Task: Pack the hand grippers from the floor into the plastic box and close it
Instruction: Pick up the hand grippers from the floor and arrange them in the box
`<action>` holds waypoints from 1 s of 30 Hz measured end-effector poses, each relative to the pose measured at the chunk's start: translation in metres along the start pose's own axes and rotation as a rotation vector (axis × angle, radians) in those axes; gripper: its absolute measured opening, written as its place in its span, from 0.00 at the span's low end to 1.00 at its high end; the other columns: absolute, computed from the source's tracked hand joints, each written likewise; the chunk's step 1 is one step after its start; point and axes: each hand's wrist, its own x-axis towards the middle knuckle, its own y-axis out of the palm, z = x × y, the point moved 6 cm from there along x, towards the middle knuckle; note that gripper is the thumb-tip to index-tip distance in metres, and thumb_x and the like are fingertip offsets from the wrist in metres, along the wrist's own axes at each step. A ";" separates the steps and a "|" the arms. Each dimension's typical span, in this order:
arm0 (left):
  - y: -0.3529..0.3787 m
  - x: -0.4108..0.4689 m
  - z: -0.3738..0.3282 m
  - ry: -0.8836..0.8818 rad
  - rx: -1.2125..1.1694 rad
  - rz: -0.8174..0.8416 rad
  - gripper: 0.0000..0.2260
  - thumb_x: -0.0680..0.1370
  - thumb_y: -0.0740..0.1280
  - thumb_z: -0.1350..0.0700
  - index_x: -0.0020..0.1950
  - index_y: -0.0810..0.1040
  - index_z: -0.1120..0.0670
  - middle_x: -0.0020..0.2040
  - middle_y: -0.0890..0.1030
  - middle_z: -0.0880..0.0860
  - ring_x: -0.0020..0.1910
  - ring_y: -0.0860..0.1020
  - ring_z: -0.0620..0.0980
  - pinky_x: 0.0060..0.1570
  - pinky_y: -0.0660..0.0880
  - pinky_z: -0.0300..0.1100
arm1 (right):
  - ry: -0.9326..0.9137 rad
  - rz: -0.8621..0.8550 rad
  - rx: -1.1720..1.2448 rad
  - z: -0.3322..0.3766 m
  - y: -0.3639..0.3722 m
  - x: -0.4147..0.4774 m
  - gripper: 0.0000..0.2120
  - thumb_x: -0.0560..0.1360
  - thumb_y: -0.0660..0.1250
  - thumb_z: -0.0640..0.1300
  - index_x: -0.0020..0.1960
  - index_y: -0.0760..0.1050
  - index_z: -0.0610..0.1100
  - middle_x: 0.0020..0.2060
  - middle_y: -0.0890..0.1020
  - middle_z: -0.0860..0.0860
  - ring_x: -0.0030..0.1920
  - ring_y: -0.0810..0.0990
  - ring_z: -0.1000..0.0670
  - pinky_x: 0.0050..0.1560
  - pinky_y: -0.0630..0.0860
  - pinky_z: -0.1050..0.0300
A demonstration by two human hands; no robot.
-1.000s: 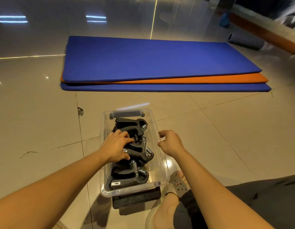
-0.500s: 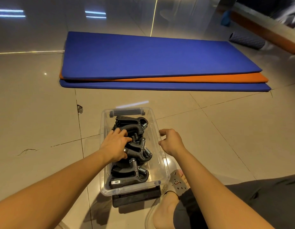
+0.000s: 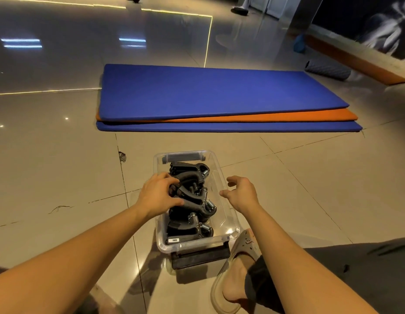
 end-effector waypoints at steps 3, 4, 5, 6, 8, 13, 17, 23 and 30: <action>-0.034 -0.027 0.009 -0.143 -0.293 -0.064 0.23 0.71 0.77 0.43 0.64 0.79 0.47 0.58 0.77 0.45 0.53 0.76 0.45 0.55 0.77 0.47 | -0.025 -0.041 0.158 0.028 0.002 -0.030 0.25 0.73 0.77 0.44 0.68 0.78 0.43 0.58 0.83 0.49 0.56 0.80 0.50 0.55 0.72 0.58; -0.046 -0.036 0.013 -0.179 -0.374 -0.072 0.21 0.72 0.76 0.44 0.63 0.80 0.48 0.57 0.78 0.46 0.52 0.78 0.44 0.54 0.78 0.47 | -0.042 -0.044 0.211 0.042 0.005 -0.041 0.23 0.73 0.77 0.43 0.66 0.78 0.43 0.57 0.83 0.49 0.54 0.80 0.51 0.54 0.73 0.59; -0.058 -0.046 0.016 -0.203 -0.434 -0.076 0.18 0.73 0.76 0.46 0.62 0.81 0.49 0.55 0.80 0.46 0.51 0.79 0.43 0.54 0.78 0.45 | -0.064 -0.038 0.259 0.057 0.009 -0.054 0.21 0.73 0.77 0.43 0.65 0.79 0.43 0.56 0.83 0.50 0.54 0.80 0.51 0.53 0.74 0.58; -0.071 -0.057 0.019 -0.219 -0.476 -0.080 0.16 0.74 0.75 0.46 0.60 0.82 0.49 0.53 0.81 0.46 0.50 0.79 0.42 0.52 0.77 0.42 | -0.092 -0.025 0.300 0.074 0.014 -0.067 0.19 0.74 0.76 0.42 0.64 0.80 0.43 0.55 0.83 0.50 0.53 0.81 0.50 0.53 0.75 0.57; -0.099 -0.083 0.026 -0.241 -0.511 -0.085 0.12 0.75 0.75 0.48 0.57 0.82 0.49 0.49 0.82 0.45 0.49 0.80 0.42 0.47 0.75 0.39 | -0.161 0.017 0.359 0.110 0.025 -0.096 0.15 0.75 0.75 0.41 0.61 0.80 0.44 0.53 0.84 0.50 0.53 0.83 0.49 0.56 0.80 0.52; -0.179 -0.175 0.062 -0.310 -0.456 -0.091 0.07 0.75 0.76 0.49 0.50 0.82 0.48 0.46 0.84 0.47 0.45 0.81 0.44 0.42 0.76 0.38 | -0.353 0.153 0.346 0.206 0.057 -0.180 0.14 0.77 0.72 0.43 0.62 0.79 0.45 0.50 0.83 0.52 0.49 0.84 0.52 0.56 0.82 0.49; -0.250 -0.266 0.101 -0.403 -0.377 -0.174 0.11 0.74 0.76 0.50 0.53 0.84 0.54 0.47 0.84 0.51 0.45 0.81 0.48 0.50 0.79 0.46 | -0.508 0.234 0.261 0.272 0.088 -0.251 0.14 0.77 0.72 0.43 0.62 0.80 0.44 0.49 0.83 0.51 0.47 0.84 0.52 0.54 0.82 0.51; -0.324 -0.391 0.144 -0.523 -0.301 -0.339 0.14 0.74 0.76 0.51 0.56 0.84 0.57 0.49 0.85 0.55 0.47 0.82 0.52 0.50 0.79 0.45 | -0.603 0.371 0.294 0.344 0.150 -0.338 0.13 0.77 0.72 0.40 0.61 0.80 0.41 0.50 0.85 0.45 0.48 0.84 0.47 0.52 0.82 0.50; -0.377 -0.508 0.233 -0.731 -0.215 -0.424 0.11 0.76 0.75 0.49 0.53 0.85 0.54 0.49 0.85 0.52 0.49 0.82 0.50 0.54 0.80 0.50 | -0.700 0.592 0.285 0.433 0.268 -0.415 0.13 0.76 0.73 0.40 0.60 0.80 0.41 0.50 0.85 0.45 0.47 0.85 0.48 0.51 0.82 0.50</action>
